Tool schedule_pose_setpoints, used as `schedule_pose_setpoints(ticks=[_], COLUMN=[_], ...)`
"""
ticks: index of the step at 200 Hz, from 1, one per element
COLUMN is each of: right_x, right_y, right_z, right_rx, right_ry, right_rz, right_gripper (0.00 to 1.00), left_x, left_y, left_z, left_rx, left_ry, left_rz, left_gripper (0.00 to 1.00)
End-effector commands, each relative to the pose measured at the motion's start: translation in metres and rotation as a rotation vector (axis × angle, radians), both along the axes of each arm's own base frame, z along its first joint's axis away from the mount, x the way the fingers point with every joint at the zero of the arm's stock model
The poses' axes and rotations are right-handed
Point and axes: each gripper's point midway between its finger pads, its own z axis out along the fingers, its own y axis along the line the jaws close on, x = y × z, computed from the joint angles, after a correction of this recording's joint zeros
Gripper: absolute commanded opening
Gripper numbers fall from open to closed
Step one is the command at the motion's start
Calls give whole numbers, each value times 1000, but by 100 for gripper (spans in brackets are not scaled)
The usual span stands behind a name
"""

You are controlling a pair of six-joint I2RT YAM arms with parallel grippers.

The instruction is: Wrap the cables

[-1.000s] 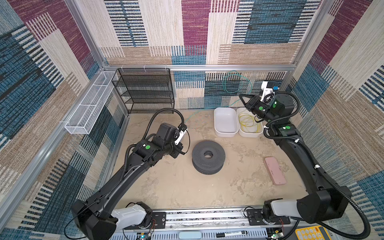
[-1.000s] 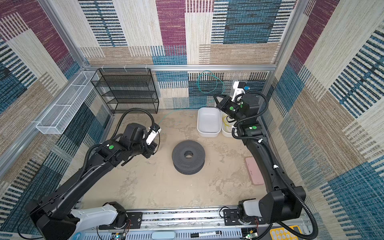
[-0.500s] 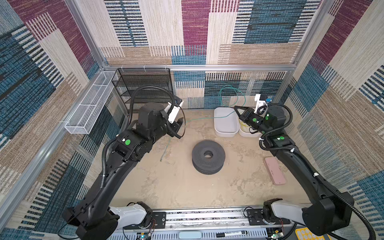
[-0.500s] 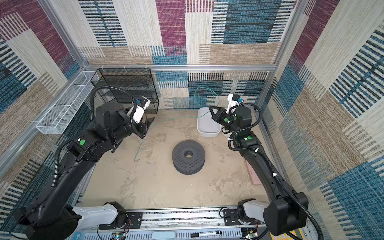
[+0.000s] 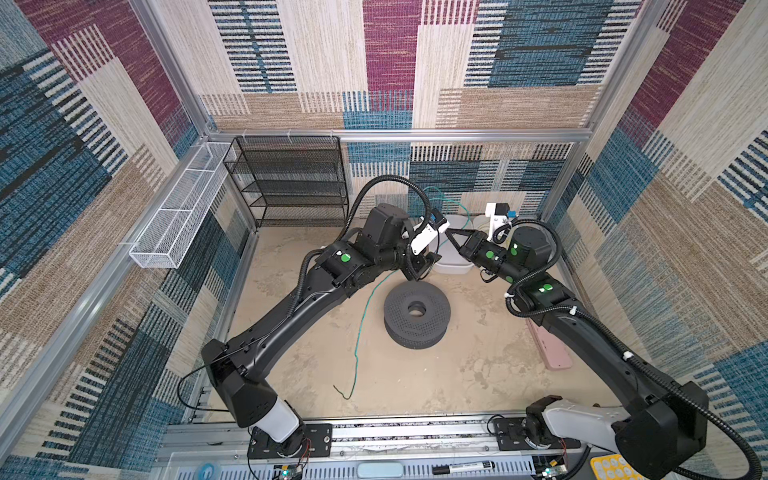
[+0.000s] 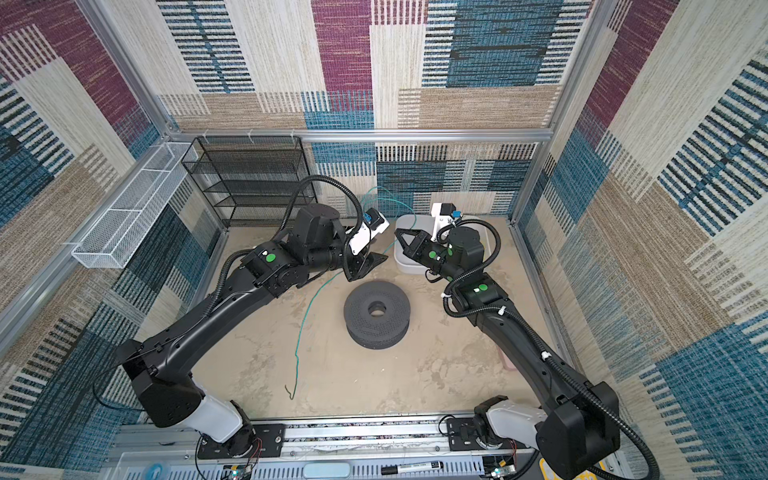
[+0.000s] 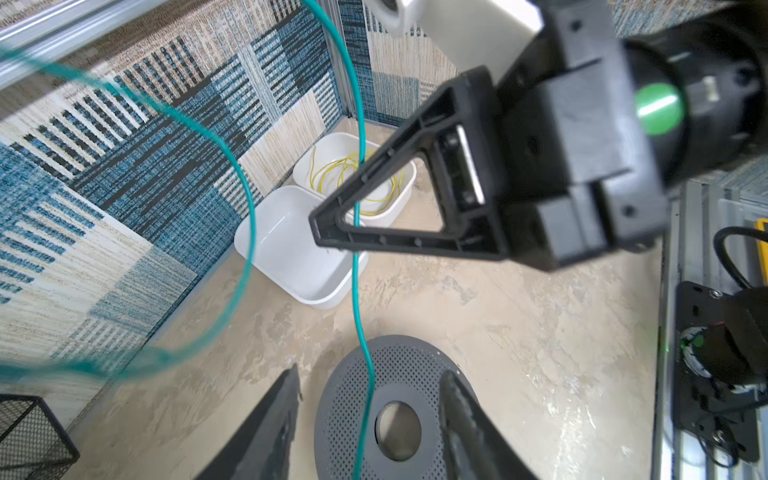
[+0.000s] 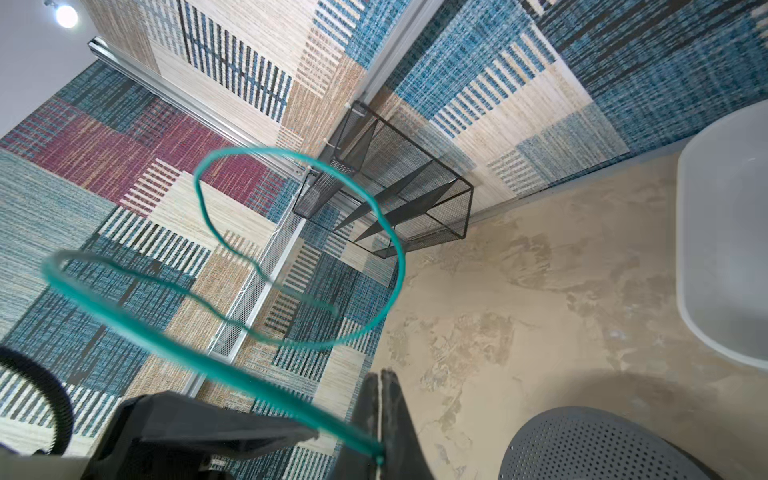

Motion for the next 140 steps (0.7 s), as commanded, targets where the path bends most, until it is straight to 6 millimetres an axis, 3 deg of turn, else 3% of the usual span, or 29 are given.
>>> schedule_pose_setpoints(ticks=[1,53,96,119,140], right_x=[-4,-12,-15,-17,-21], right_y=[1,5,5,8,9], right_z=[13,12,9,4,-1], right_rx=[41,54,57,52,25], right_ry=[-33,-31,-26,-14,-6], right_rz=[0,29,33,52,67], right_gripper=[0,0,0,0,26], left_x=[8,20,20,19,15], left_y=[-14,-21,-19,-13,-5], left_z=[7,-10,-23,-31,-41], left_rx=[-39,-31,-14,6,68], left_ry=[-64,-70,-59,-77,-104], left_rz=[-29,-11,-2,3,-12], left_gripper=[52,39,0,0,0])
